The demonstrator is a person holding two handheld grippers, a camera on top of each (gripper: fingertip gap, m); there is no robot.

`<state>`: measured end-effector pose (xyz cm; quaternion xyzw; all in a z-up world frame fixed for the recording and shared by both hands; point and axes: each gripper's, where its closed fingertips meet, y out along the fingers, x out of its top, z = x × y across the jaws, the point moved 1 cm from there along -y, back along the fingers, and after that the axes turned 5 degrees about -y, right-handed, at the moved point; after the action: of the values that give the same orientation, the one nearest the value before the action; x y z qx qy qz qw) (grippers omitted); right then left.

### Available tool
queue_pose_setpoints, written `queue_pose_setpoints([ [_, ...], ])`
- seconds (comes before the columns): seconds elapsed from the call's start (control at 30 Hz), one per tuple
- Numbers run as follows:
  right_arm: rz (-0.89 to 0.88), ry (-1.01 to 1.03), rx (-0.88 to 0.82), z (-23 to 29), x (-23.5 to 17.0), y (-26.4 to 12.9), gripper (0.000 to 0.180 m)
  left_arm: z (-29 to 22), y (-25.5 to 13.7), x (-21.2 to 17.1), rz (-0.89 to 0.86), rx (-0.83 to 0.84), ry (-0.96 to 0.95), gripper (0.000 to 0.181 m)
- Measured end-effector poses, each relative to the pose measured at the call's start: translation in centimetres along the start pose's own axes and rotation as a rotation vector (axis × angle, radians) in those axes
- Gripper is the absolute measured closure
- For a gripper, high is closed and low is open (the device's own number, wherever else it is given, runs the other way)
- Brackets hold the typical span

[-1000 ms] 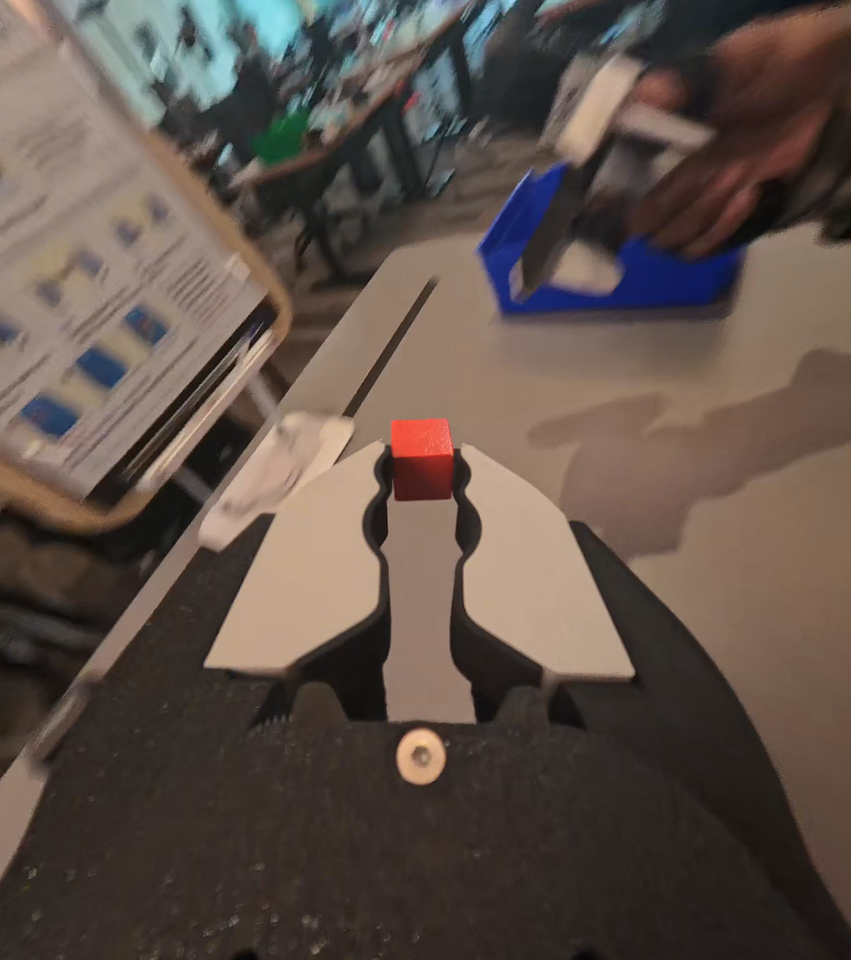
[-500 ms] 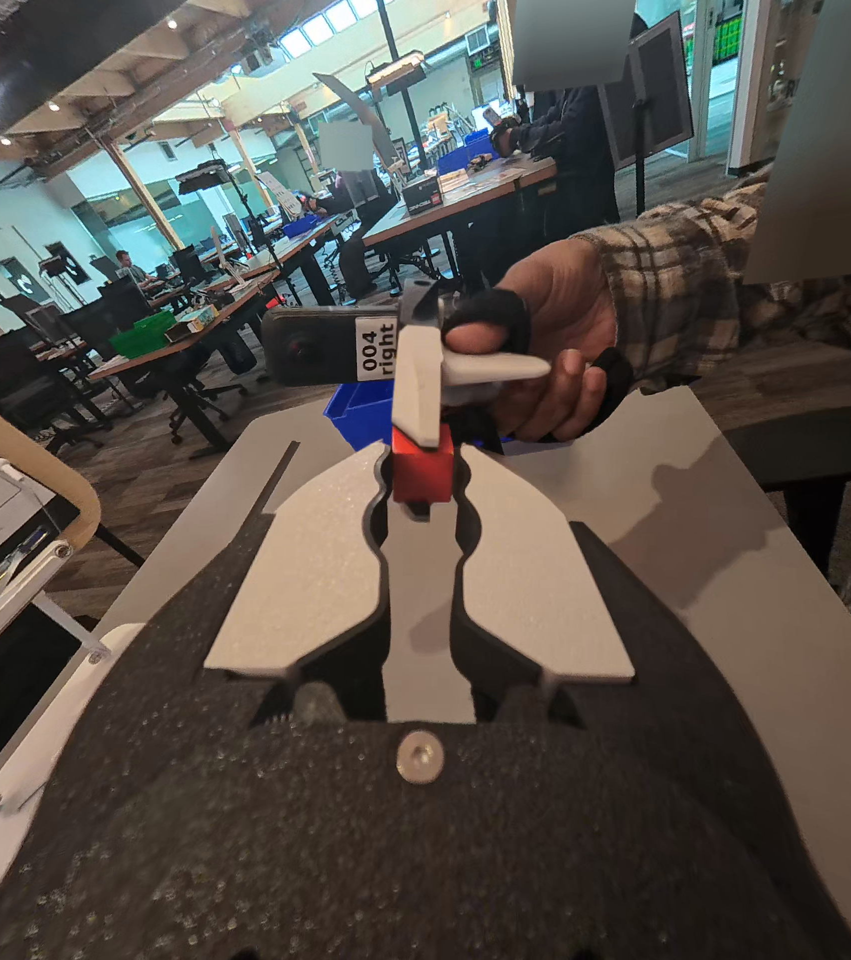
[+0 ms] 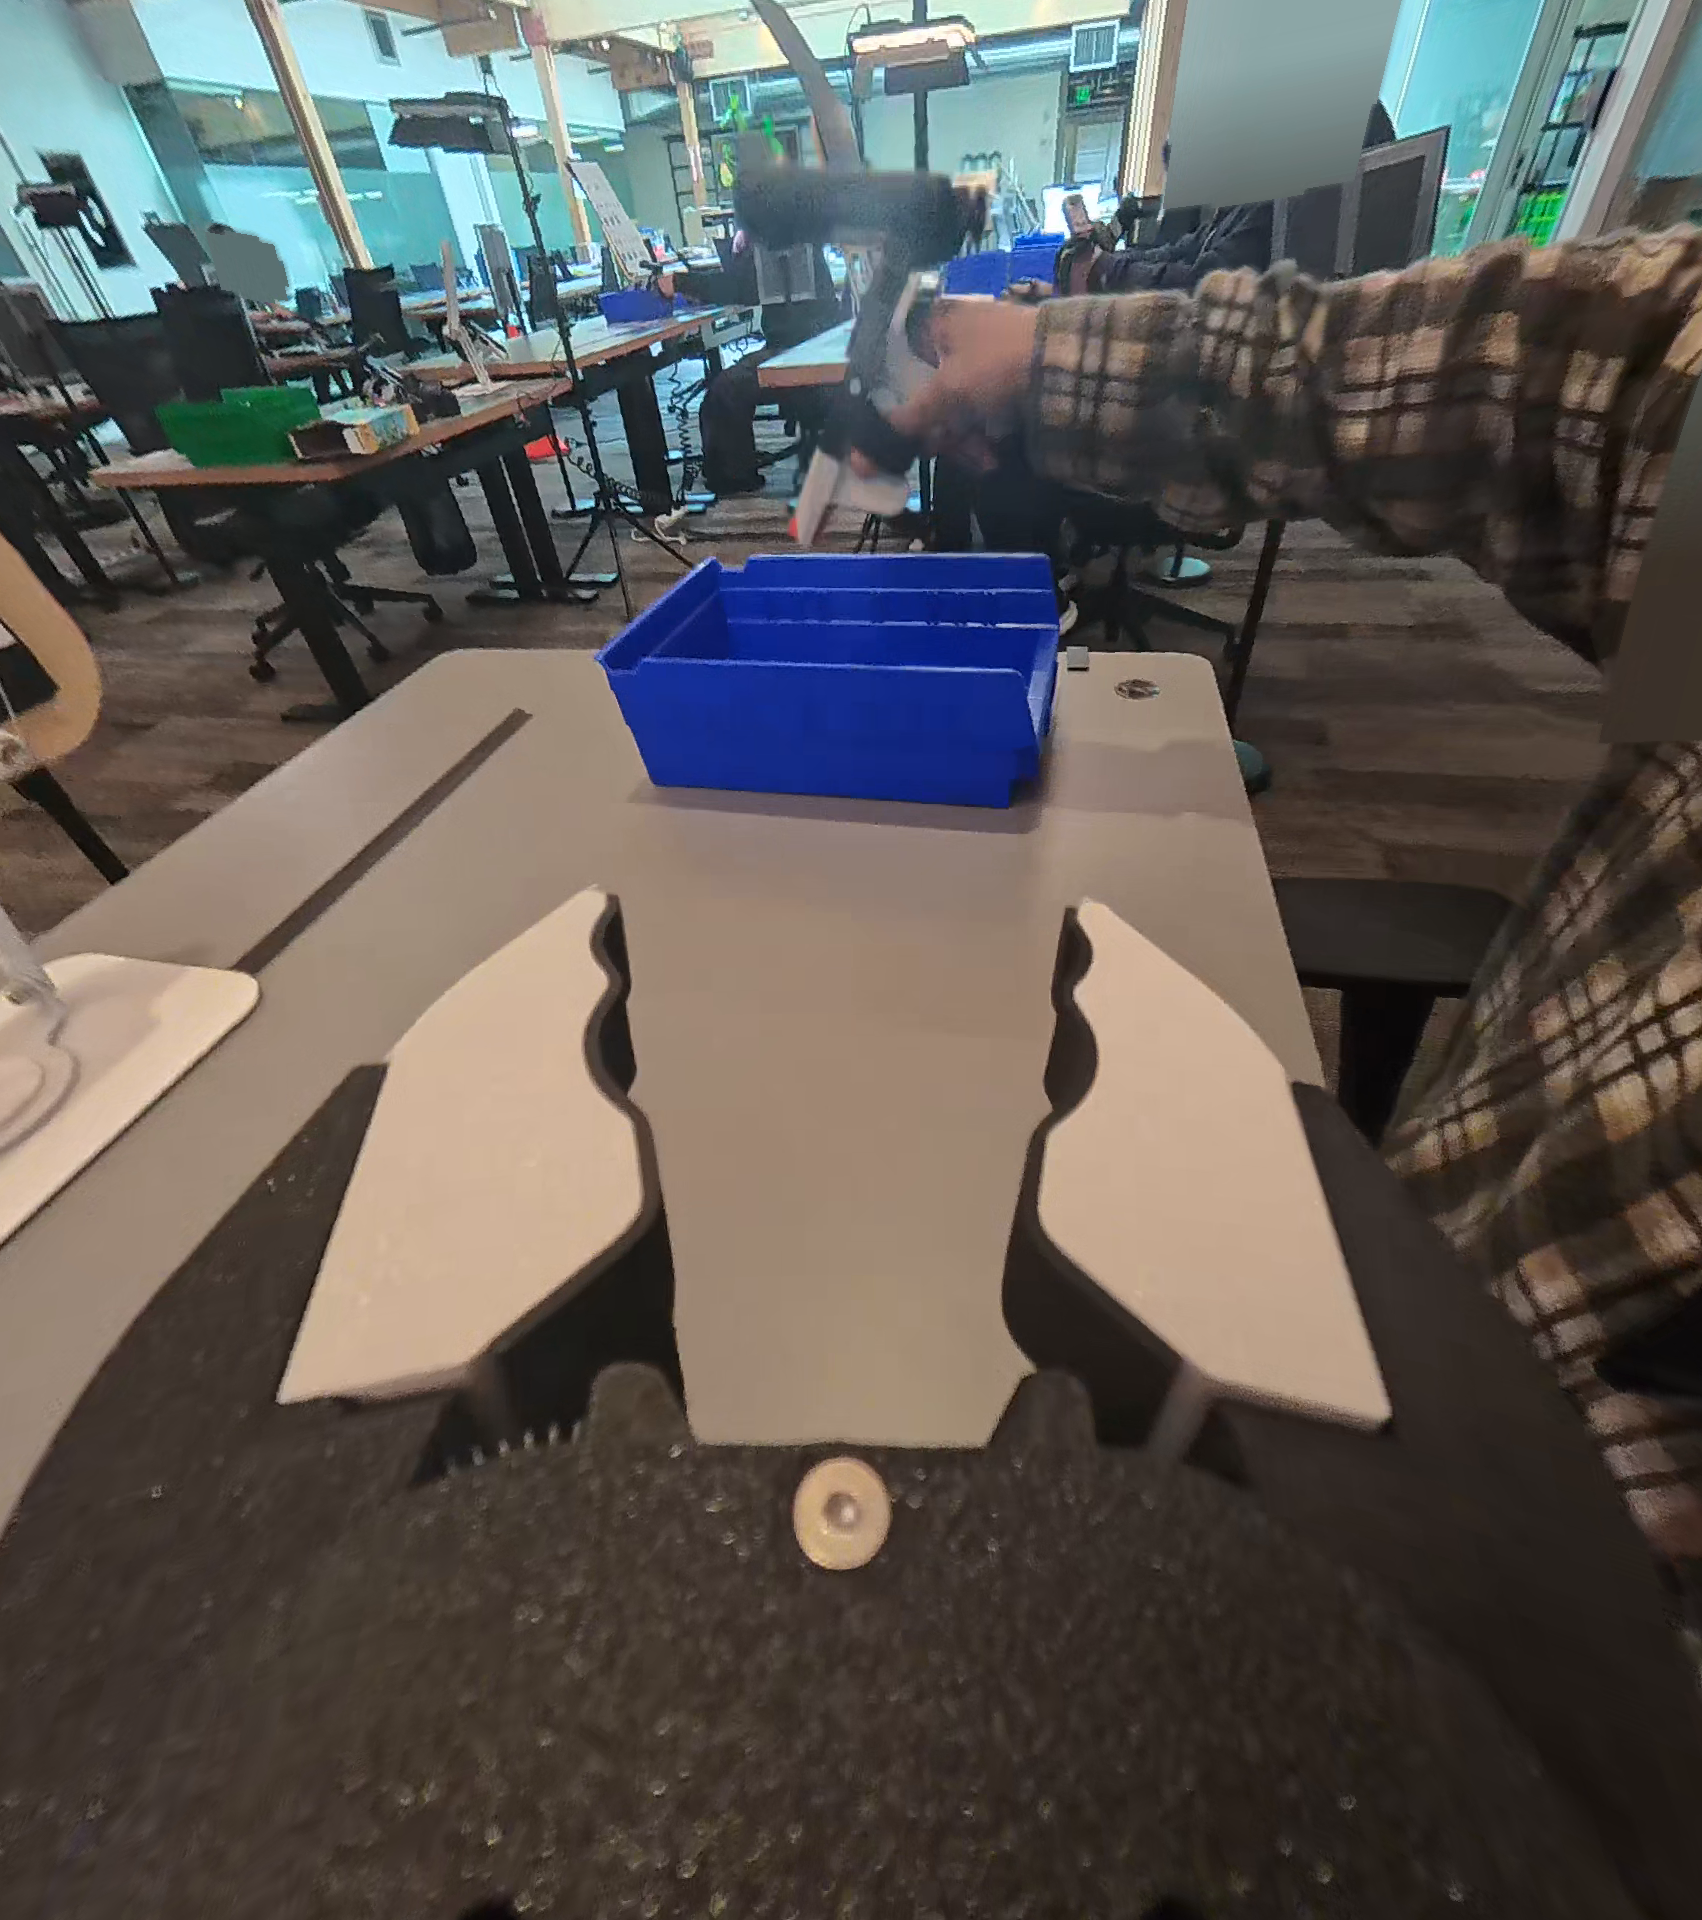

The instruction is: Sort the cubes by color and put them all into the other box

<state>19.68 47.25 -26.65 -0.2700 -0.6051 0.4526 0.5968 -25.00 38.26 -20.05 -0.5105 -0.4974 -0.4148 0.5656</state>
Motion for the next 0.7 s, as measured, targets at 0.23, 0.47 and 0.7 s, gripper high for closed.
queue_pose_setpoints([
  [0.23, 0.227, 0.098, -0.086, -5.7, -6.5, 4.6, 0.154, -0.2, 0.2, -3.6, 0.179, 0.040, 0.018, 0.104],
  [0.47, -0.049, 0.107, -0.113, -4.6, -1.9, -0.5, 0.120, 3.4, -4.8, -3.0, 0.196, 0.235, -0.016, 0.106],
  [0.7, -0.284, -0.125, 0.160, 8.3, 1.5, -6.2, 0.133, 12.4, -20.9, -4.5, 0.443, 0.642, -0.157, 0.110],
])
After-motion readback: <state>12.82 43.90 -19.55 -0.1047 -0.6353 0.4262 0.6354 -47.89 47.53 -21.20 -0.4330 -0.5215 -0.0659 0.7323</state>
